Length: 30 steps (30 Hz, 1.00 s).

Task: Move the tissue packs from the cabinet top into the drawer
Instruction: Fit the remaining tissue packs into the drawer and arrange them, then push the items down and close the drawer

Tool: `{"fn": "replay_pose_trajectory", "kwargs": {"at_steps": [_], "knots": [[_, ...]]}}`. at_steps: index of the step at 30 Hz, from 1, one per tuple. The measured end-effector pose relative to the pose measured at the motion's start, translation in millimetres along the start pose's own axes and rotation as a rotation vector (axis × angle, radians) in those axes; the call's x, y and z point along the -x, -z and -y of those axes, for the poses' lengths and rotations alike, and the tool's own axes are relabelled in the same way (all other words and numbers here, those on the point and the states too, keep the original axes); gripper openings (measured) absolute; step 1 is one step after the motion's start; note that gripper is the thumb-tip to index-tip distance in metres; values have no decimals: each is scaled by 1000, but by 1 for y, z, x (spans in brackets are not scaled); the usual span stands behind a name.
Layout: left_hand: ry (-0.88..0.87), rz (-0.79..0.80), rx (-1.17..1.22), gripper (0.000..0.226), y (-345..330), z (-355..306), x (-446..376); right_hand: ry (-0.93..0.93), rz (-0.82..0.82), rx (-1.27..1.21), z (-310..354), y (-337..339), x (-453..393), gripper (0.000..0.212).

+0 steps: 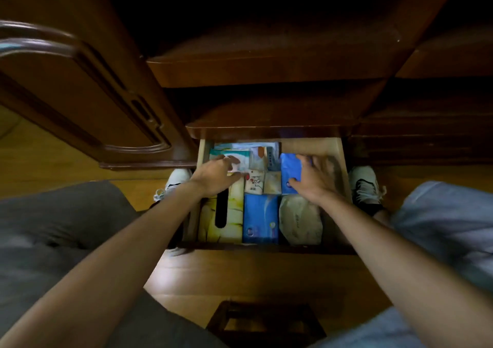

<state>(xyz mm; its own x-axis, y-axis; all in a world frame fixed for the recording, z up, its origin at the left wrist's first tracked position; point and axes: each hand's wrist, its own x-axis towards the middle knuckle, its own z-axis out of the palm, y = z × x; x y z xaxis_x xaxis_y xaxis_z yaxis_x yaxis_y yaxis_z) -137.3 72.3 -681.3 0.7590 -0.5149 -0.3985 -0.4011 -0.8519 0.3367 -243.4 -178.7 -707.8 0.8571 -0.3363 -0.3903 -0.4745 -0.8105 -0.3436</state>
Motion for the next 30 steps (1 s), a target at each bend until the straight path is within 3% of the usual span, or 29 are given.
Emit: {"fn": "replay_pose_trajectory", "kwargs": {"at_steps": [3, 5, 9, 13, 16, 20, 25, 30], "knots": [[-72, 31, 20, 55, 8, 17, 57, 215, 2, 35, 1, 5, 33, 48], [-113, 61, -1, 65, 2, 25, 94, 314, 168, 33, -1, 6, 62, 33], [-241, 235, -186, 60, -21, 26, 121, 411, 475, 201, -17, -1, 113, 42], [-246, 296, -337, 40, -29, 5, 110, 591, 348, 416, -28, -16, 130, 33], [-206, 309, -373, 34, -32, 2, 105, 546, 239, 439, -21, -19, 124, 41], [-251, 309, -415, 44, -46, 2, 108, 531, 259, 496, -26, -22, 117, 27], [-212, 230, -374, 36, -57, 2, 113, 606, 229, 588, -26, -28, 115, 17], [-193, 169, -307, 37, -49, 8, 115, 606, 204, 525, -24, -19, 113, 22]]}}
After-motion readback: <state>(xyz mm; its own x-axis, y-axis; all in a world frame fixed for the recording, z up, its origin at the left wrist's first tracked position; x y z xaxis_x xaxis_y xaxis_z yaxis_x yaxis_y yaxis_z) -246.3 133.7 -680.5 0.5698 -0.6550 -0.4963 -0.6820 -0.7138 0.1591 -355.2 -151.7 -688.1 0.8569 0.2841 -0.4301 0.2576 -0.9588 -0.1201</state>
